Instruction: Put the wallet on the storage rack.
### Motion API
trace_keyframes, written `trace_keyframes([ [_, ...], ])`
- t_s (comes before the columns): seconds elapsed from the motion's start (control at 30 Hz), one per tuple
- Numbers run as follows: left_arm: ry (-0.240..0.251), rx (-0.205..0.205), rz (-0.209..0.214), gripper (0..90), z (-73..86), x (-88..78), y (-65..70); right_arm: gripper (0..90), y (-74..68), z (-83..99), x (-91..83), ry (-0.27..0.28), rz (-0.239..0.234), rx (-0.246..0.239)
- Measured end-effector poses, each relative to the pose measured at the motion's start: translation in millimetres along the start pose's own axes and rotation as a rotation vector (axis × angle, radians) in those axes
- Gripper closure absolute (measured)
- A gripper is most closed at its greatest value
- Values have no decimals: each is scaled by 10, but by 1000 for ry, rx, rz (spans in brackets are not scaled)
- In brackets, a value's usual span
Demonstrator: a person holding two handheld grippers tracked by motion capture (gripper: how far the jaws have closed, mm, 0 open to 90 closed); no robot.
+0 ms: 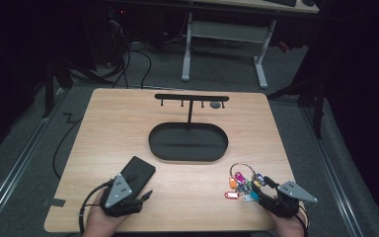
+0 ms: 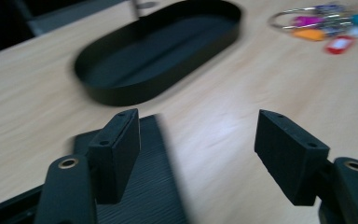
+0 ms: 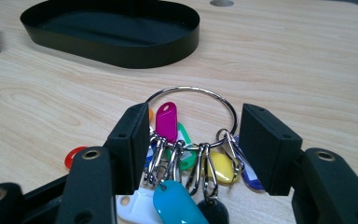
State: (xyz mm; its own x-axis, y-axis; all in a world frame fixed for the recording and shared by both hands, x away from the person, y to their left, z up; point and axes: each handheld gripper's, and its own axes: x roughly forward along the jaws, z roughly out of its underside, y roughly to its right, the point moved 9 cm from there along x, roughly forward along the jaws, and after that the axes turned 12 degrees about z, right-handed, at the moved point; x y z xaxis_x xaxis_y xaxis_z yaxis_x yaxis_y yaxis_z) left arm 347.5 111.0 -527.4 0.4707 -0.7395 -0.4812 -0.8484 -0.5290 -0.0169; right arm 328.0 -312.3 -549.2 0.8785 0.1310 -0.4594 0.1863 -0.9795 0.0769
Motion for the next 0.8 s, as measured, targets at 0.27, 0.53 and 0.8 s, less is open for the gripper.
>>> trace_keyframes([
  [0.27, 20, -212, -142, 341, 449, -448, -628, 438, 55, 62, 8, -14, -34, 27],
  [0.53, 26, -272, -201, 358, 600, -585, -689, 440, 28, -60, 133, 8, -48, 54],
  [0.8, -20, -271, -223, 348, 779, -786, -641, 446, 26, -214, 299, 27, -53, 88],
])
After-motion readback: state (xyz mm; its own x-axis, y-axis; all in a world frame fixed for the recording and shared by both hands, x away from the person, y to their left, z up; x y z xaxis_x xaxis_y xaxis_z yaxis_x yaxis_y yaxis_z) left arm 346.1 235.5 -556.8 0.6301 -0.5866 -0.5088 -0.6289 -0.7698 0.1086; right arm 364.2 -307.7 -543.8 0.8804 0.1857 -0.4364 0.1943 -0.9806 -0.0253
